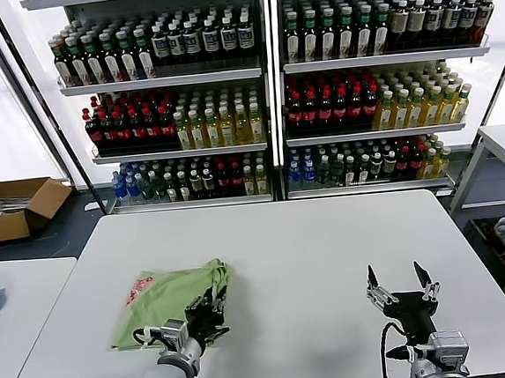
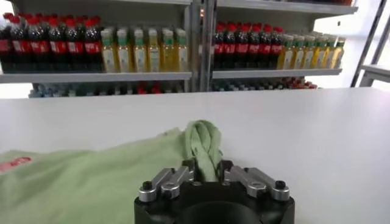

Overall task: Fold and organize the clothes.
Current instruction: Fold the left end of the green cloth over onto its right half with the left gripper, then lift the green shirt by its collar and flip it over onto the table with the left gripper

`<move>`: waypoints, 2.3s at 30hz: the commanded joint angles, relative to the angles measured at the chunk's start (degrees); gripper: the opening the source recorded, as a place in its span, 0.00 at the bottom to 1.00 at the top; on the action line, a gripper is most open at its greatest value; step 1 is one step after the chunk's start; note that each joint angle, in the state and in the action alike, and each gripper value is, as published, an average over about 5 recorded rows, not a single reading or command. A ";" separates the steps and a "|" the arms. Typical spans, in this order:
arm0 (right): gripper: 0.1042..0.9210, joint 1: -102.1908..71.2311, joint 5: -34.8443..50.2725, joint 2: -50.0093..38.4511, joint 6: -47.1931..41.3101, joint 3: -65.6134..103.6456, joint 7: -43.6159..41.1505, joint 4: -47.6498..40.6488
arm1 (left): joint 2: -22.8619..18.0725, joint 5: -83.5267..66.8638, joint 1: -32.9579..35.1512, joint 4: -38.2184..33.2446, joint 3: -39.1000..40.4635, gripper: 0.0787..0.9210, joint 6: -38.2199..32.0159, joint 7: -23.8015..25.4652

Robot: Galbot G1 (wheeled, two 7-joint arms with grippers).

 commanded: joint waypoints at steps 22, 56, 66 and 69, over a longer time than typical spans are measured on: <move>0.88 11.38 1.92 -3.36 -0.02 -8.54 -0.11 -8.06 | 15.09 -2.78 7.09 -3.44 -25.85 0.88 -5.26 0.02; 0.88 10.62 -1.05 -0.31 -0.34 -10.64 0.06 -8.81 | 13.30 -12.37 2.87 8.55 -19.40 0.87 -0.97 3.03; 0.88 10.23 -1.22 -0.13 -0.34 -10.60 0.13 -8.17 | 12.47 -12.42 2.98 8.31 -19.07 0.55 -1.00 3.60; 0.88 10.15 -1.22 -0.35 -0.45 -10.42 0.16 -7.85 | 12.14 -12.43 3.03 8.65 -18.94 0.45 -0.96 3.90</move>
